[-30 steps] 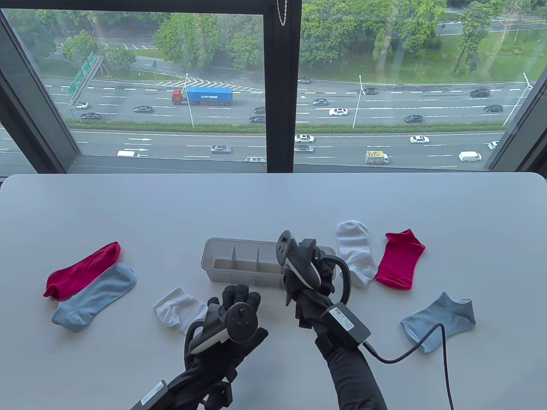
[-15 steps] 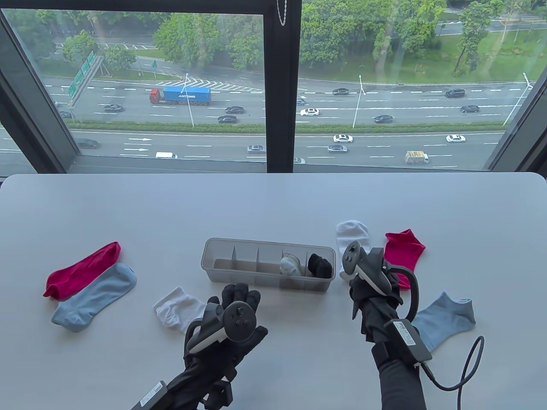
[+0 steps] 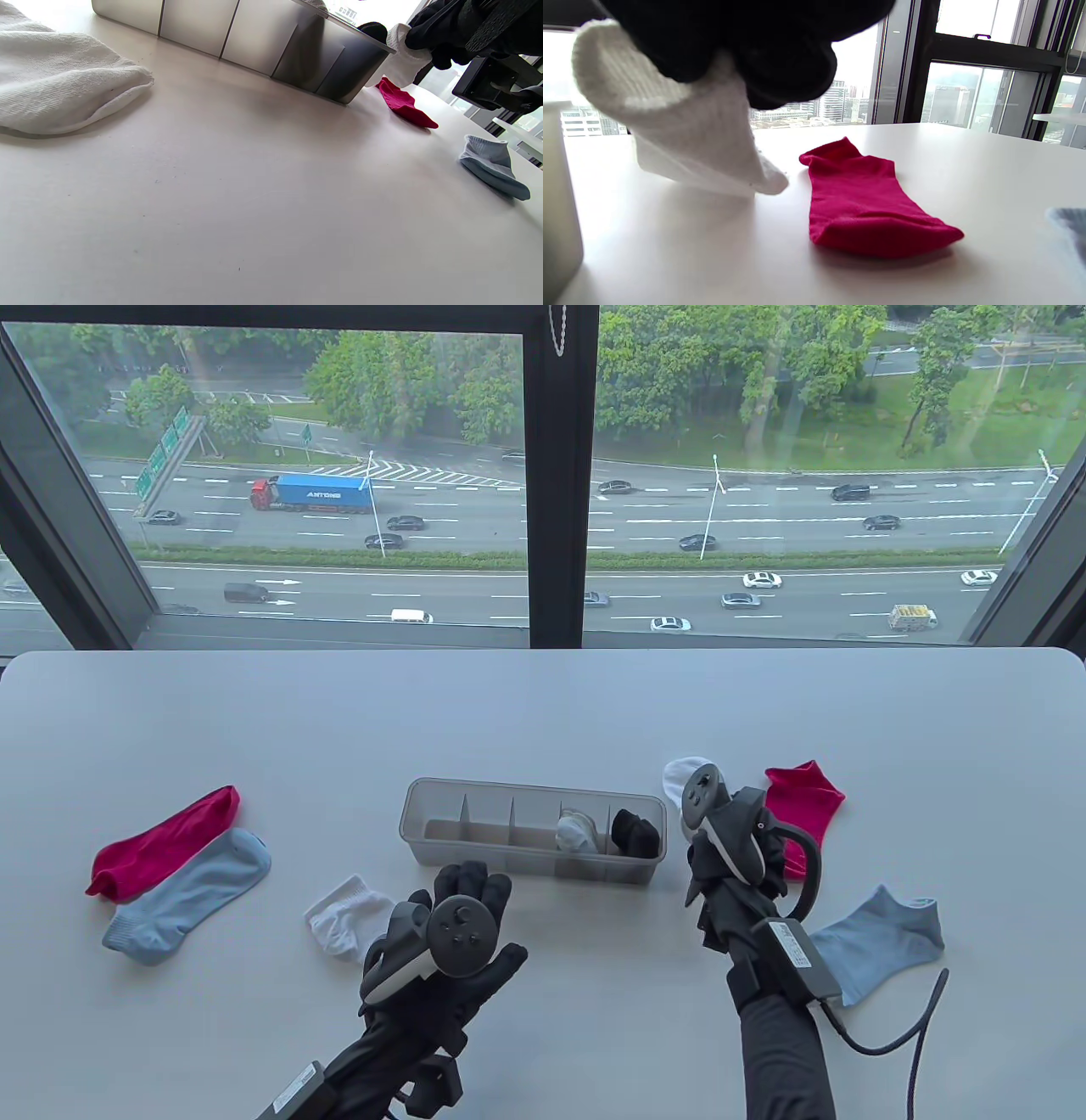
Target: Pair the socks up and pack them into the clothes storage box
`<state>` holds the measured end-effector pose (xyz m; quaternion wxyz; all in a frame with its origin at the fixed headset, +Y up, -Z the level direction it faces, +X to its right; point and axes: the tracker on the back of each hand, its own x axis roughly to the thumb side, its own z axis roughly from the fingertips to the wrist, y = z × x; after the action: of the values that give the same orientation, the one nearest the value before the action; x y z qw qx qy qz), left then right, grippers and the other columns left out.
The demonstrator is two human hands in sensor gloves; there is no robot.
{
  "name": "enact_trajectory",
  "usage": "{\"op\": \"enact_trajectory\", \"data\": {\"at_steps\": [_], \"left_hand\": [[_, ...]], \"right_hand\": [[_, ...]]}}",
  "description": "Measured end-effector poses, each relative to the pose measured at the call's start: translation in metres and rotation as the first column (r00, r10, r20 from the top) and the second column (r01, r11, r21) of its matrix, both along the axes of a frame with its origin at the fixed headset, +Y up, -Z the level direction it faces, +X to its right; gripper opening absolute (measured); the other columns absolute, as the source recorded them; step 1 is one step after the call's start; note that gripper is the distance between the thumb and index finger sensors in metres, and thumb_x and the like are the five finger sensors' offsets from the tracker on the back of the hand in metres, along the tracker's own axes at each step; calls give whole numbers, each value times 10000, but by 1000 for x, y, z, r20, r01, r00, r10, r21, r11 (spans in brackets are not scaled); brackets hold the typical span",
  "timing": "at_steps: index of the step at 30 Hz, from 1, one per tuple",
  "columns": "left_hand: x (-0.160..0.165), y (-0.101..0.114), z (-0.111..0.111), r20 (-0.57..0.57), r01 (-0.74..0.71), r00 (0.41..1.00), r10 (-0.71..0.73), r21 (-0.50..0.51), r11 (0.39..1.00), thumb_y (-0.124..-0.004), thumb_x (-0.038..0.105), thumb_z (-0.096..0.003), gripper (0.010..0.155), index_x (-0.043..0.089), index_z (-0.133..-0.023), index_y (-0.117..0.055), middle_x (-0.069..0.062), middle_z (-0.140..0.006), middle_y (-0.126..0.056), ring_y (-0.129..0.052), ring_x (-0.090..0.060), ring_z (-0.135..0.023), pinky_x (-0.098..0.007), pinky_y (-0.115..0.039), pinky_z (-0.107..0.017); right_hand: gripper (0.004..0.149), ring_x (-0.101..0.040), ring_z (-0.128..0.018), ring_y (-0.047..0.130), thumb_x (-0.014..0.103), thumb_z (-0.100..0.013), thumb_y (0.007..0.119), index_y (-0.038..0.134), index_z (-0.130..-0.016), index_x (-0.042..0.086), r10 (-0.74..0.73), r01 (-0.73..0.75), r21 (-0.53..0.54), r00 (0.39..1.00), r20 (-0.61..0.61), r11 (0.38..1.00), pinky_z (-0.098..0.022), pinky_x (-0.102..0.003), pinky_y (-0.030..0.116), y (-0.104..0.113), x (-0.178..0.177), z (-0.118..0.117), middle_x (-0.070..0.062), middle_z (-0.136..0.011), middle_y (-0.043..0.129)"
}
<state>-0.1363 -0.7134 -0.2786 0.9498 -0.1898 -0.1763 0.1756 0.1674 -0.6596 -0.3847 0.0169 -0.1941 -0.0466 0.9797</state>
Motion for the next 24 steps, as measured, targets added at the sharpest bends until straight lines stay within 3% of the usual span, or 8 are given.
{"op": "enact_trajectory", "data": {"at_steps": [5,10,15,16,18,19,22,24], "left_hand": [[-2,18,5,33,-152,988,149,153,976,-551,419,-597,764,132,-1117,-71,-164,-1154,78,78,-447,-1069,-704,-46,-732],[-6,46,14,96,-340,940,326,258,904,-616,468,-571,862,111,-1103,-39,-215,-1168,10,-20,-493,-1087,-726,-120,-742],[0,48,16,174,-356,930,325,190,915,-672,501,-547,977,121,-1073,59,-217,-1168,12,-33,-497,-1088,-739,-155,-739],[2,43,15,175,-342,933,315,158,926,-684,479,-548,948,119,-1096,1,-209,-1187,-53,-96,-492,-1107,-738,-204,-750],[0,36,12,132,-353,933,335,159,922,-692,369,-566,646,146,-1128,-462,-173,-1172,-568,-588,-471,-1080,-679,-521,-755],[-2,33,10,112,-359,932,345,144,922,-661,317,-580,490,156,-1042,-671,-148,-1047,-803,-810,-436,-957,-621,-653,-716],[-11,21,5,12,-397,917,399,137,908,-633,279,-588,407,150,-957,-745,-138,-869,-956,-999,-368,-746,-552,-800,-605],[-16,18,3,-33,-432,898,439,129,893,-617,269,-593,407,145,-965,-725,-134,-842,-969,-1027,-351,-699,-533,-831,-570]], "right_hand": [[386,-116,-473,942,394,-460,807,836,-833,299,-83,93,42,978,-191,995,-331,-196,825,86,-16,41,-52,-844,916],[388,-142,-490,943,381,-467,818,847,-840,276,-96,92,-33,876,-472,995,-344,-223,825,118,-55,90,-74,-836,923],[390,-141,-496,945,388,-470,811,842,-842,279,-229,60,-267,710,-666,962,-350,-225,827,85,-101,113,-59,-819,930],[391,-142,-493,946,391,-469,808,840,-842,281,-253,68,-287,689,-679,956,-348,-225,828,68,-111,115,-56,-813,932],[402,-152,-518,942,393,-483,758,814,-864,277,-267,60,-311,681,-682,949,-366,-235,830,48,-117,112,-59,-826,917],[413,-168,-559,936,400,-494,715,791,-882,278,-280,60,-328,677,-680,943,-399,-250,832,40,-116,110,-68,-849,897],[639,-332,-869,771,484,-491,596,512,-1072,234,-387,173,-375,674,-629,911,-641,-452,723,17,-103,104,-186,-1062,646],[863,-436,-1006,558,599,-415,640,338,-1111,189,-499,255,-448,625,-600,857,-716,-565,591,2,-93,101,-238,-1135,454]]}}
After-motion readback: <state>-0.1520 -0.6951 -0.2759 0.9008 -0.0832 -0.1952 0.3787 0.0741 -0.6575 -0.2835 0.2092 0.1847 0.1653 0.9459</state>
